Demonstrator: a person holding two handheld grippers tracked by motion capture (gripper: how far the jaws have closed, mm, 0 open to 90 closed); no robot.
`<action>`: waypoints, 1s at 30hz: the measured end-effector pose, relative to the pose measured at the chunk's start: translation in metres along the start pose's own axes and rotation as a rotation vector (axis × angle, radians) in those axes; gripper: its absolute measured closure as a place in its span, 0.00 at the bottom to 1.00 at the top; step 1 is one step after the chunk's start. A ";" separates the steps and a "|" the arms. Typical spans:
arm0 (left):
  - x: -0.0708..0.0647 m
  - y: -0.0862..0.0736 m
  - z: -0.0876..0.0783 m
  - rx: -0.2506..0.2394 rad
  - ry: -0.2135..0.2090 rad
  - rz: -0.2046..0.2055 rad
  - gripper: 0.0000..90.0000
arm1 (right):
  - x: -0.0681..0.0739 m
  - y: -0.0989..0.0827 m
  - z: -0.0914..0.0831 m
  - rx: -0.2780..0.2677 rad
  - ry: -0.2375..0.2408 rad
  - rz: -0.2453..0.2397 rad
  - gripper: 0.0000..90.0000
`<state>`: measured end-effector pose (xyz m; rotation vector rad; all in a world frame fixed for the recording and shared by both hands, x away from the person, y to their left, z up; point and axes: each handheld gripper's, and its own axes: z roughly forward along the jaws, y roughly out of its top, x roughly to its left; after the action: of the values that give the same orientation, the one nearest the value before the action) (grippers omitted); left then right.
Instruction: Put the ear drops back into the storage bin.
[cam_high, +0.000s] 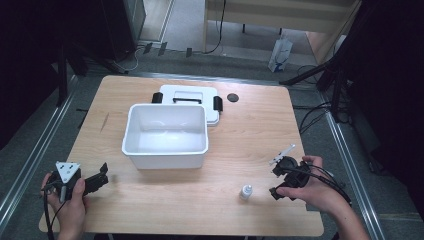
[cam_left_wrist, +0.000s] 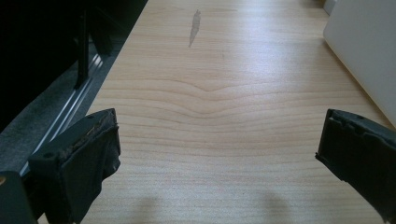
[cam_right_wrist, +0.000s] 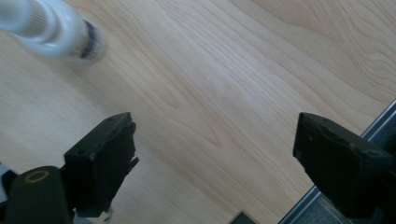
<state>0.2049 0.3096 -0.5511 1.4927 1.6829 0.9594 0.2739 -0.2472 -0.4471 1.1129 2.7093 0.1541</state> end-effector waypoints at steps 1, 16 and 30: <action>0.000 0.000 0.000 0.000 0.000 0.000 0.00 | 0.002 0.003 -0.002 0.010 0.004 -0.011 0.14; 0.000 0.001 0.001 0.012 -0.004 -0.001 0.00 | 0.037 0.031 -0.030 0.017 0.038 -0.144 0.41; 0.001 0.001 0.002 0.011 -0.012 -0.001 0.00 | 0.054 0.053 -0.024 0.069 0.186 -0.140 0.68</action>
<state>0.2069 0.3105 -0.5512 1.5015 1.6828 0.9411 0.2677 -0.1720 -0.4229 0.9660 2.9674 0.1507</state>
